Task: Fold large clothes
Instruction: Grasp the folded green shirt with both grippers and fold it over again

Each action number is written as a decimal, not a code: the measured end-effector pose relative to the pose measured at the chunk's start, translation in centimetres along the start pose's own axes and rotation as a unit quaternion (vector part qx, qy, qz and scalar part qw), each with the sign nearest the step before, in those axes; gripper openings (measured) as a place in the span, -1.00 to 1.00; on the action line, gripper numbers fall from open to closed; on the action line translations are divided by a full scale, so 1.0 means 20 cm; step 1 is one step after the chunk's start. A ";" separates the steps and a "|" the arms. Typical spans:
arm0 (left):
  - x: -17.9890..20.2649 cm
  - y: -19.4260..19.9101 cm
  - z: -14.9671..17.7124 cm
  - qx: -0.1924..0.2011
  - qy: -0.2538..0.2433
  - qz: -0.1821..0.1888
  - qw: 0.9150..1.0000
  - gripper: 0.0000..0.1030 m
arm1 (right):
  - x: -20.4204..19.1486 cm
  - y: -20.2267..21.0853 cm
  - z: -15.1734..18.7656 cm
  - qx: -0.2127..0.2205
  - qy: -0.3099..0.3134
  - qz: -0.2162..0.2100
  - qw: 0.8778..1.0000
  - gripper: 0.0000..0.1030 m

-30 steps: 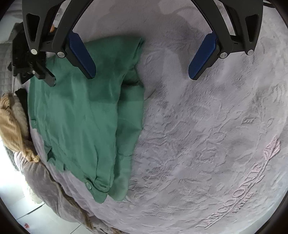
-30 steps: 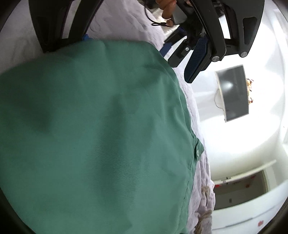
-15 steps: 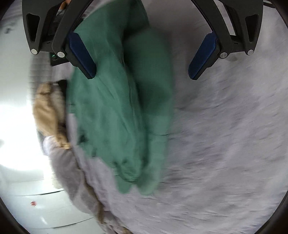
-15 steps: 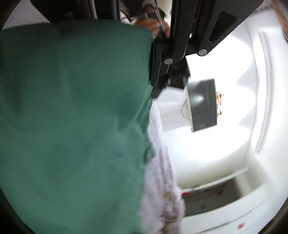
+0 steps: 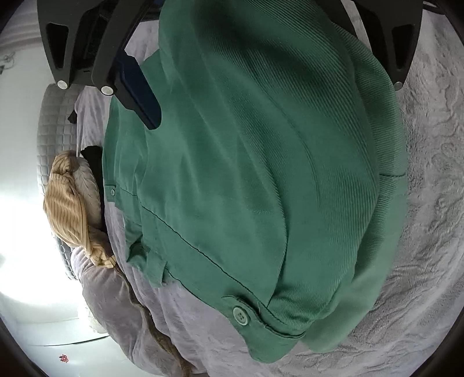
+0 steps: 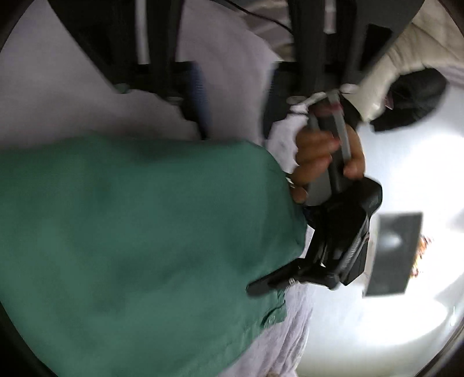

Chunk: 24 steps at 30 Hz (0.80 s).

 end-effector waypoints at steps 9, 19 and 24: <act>-0.04 0.05 0.02 0.040 0.013 -0.058 0.997 -0.50 | 0.21 0.47 -0.21 0.138 -0.022 0.164 0.977 -0.85; 0.50 0.19 0.07 0.094 -0.066 0.004 0.993 -0.69 | 0.49 0.38 -0.22 0.095 -0.028 0.155 0.983 -0.85; 0.95 0.05 0.10 0.085 -0.153 -0.009 0.985 -0.69 | 0.59 0.61 -0.06 0.124 -0.043 0.103 0.986 -0.85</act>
Point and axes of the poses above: each gripper's, at about its wrist camera, not at the fingertips, and y roughly against the way its jaws point, x to its right, z to its underside, the point moved 4 cm from there along -y, roughly the way its jaws point, and after that the axes turned 11 degrees about -x, right-handed, at the moved point
